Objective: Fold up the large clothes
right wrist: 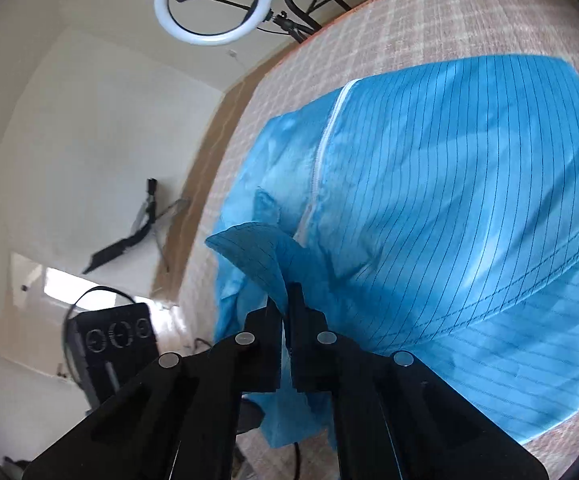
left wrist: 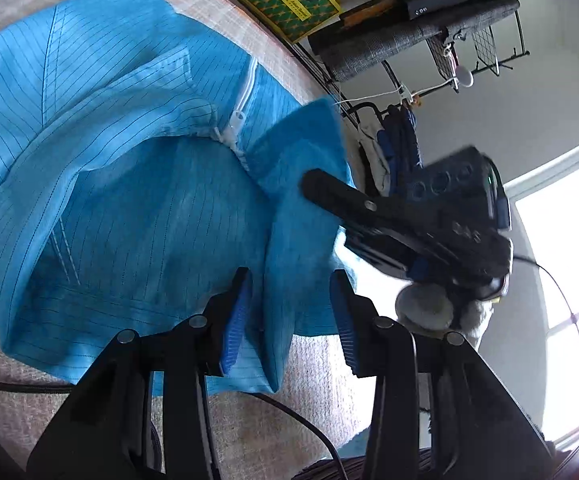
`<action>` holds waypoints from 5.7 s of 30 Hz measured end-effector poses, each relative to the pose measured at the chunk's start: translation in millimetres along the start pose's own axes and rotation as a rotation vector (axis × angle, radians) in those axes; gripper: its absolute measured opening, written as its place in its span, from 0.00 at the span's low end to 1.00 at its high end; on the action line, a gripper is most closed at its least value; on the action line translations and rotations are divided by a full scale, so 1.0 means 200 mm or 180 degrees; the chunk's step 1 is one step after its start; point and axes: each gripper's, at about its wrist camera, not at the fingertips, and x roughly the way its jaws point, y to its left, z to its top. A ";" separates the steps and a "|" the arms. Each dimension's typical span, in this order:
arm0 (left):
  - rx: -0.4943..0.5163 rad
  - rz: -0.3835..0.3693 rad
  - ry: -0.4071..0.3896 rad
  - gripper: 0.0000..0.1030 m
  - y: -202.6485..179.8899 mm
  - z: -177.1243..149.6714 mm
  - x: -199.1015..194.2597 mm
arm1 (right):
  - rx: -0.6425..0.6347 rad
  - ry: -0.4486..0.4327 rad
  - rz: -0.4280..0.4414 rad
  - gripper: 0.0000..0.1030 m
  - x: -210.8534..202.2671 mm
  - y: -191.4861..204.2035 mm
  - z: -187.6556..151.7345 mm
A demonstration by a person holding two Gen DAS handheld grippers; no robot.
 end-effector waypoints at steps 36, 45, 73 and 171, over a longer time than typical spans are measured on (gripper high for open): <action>0.1093 0.0682 -0.0014 0.00 -0.17 -0.23 0.12 | 0.0693 -0.0070 0.0744 0.02 -0.02 -0.23 -0.02; 0.1087 0.0657 0.0104 0.00 -0.19 -0.25 0.14 | 0.0519 -0.0369 -0.0216 0.07 -0.13 -0.24 0.07; 0.1099 0.1249 -0.0179 0.17 0.04 0.17 -0.36 | -0.1275 0.0157 -0.1662 0.14 0.03 0.13 -0.23; -0.0157 0.0134 0.0584 0.27 0.63 0.89 -0.04 | 0.0551 -0.0599 0.0106 0.30 -0.31 -0.45 0.00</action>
